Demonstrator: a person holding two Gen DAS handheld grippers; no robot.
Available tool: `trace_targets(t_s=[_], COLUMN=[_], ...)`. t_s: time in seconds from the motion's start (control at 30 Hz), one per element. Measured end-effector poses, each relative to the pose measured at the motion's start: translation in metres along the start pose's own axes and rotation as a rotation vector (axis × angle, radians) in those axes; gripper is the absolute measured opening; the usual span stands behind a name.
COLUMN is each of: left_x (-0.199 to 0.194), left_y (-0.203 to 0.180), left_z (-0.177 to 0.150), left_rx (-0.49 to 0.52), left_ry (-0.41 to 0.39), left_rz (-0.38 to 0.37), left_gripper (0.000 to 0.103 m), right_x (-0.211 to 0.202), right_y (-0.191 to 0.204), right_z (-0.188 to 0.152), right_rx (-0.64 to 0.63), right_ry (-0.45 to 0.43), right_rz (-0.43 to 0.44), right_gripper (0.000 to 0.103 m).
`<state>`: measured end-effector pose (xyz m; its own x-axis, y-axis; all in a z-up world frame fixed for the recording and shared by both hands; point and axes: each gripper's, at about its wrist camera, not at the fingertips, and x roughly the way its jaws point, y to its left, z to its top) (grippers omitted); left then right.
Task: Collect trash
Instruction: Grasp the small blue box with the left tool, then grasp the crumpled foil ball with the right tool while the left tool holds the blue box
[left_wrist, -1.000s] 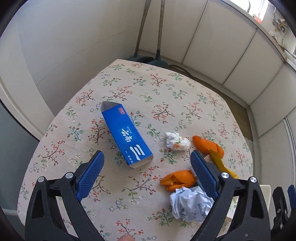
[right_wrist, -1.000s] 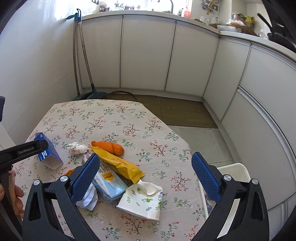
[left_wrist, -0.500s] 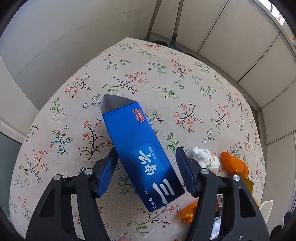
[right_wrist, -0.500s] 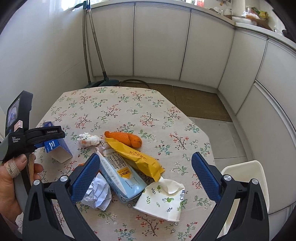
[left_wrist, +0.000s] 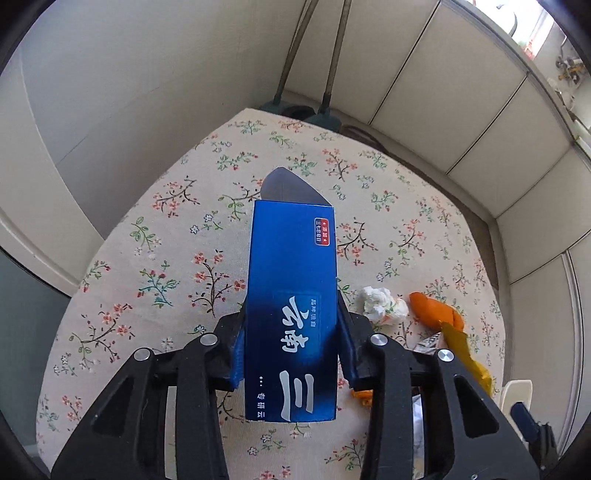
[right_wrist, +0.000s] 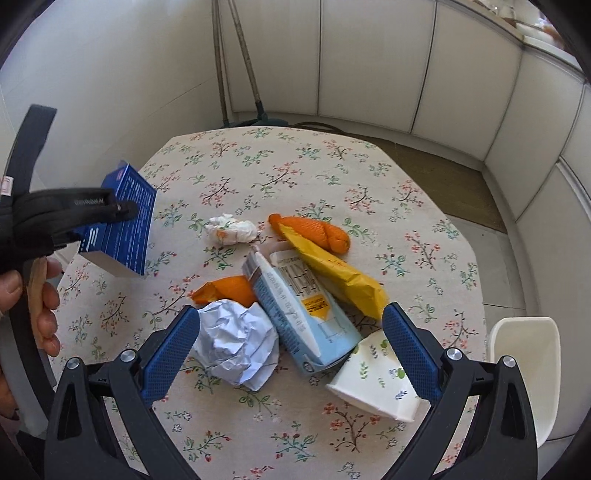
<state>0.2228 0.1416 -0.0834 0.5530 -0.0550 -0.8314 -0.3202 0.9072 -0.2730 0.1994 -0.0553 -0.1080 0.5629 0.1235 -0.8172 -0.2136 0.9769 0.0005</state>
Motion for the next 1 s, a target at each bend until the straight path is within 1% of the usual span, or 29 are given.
trace_targets(t_s=[0.13, 0.23, 0.3, 0.33, 0.37, 0.4, 0.47, 0.5, 0.53, 0.6, 0.67, 0.8, 1.0], left_x=[-0.037, -0.061, -0.075, -0.083, -0.089, -0.093, -0.097, -0.096, -0.096, -0.094, -0.091, -0.089, -0.096], left_y=[0.004, 0.007, 0.008, 0.008, 0.008, 0.007, 0.006, 0.004, 0.001, -0.005, -0.007, -0.006, -0.01], left_z=[-0.002, -0.007, -0.012, -0.016, -0.021, -0.025, -0.033, -0.035, -0.036, -0.036, -0.037, -0.039, -0.04], left_rx=[-0.014, -0.018, -0.015, -0.008, -0.005, -0.004, 0.002, 0.01, 0.024, 0.055, 0.078, 0.076, 0.093], left_ry=[-0.029, -0.05, -0.067, -0.076, -0.083, -0.086, -0.082, -0.077, -0.074, -0.088, -0.098, -0.081, -0.106], left_rz=[-0.054, -0.075, -0.086, -0.089, -0.091, -0.096, -0.107, -0.11, -0.11, -0.088, -0.067, -0.084, -0.087], left_gripper=[0.037, 0.037, 0.037, 0.037, 0.037, 0.037, 0.037, 0.037, 0.037, 0.037, 0.037, 0.037, 0.037], right_x=[0.012, 0.021, 0.027, 0.031, 0.034, 0.037, 0.043, 0.045, 0.045, 0.043, 0.039, 0.028, -0.004], right_y=[0.013, 0.019, 0.021, 0.021, 0.021, 0.022, 0.022, 0.022, 0.022, 0.024, 0.025, 0.025, 0.022], right_z=[-0.006, -0.009, -0.011, -0.012, -0.013, -0.014, -0.016, -0.017, -0.017, -0.016, -0.015, -0.012, 0.002], right_rx=[-0.006, -0.017, -0.014, -0.009, -0.005, -0.004, -0.006, 0.001, 0.01, 0.01, 0.008, 0.003, 0.016], right_ry=[0.039, 0.06, 0.082, 0.098, 0.108, 0.118, 0.137, 0.139, 0.138, 0.129, 0.126, 0.094, -0.023], right_rz=[0.044, 0.045, 0.058, 0.071, 0.08, 0.087, 0.1, 0.115, 0.133, 0.146, 0.164, 0.17, 0.175], right_gripper=[0.095, 0.089, 0.077, 0.074, 0.067, 0.063, 0.047, 0.042, 0.032, 0.024, 0.023, 0.021, 0.021])
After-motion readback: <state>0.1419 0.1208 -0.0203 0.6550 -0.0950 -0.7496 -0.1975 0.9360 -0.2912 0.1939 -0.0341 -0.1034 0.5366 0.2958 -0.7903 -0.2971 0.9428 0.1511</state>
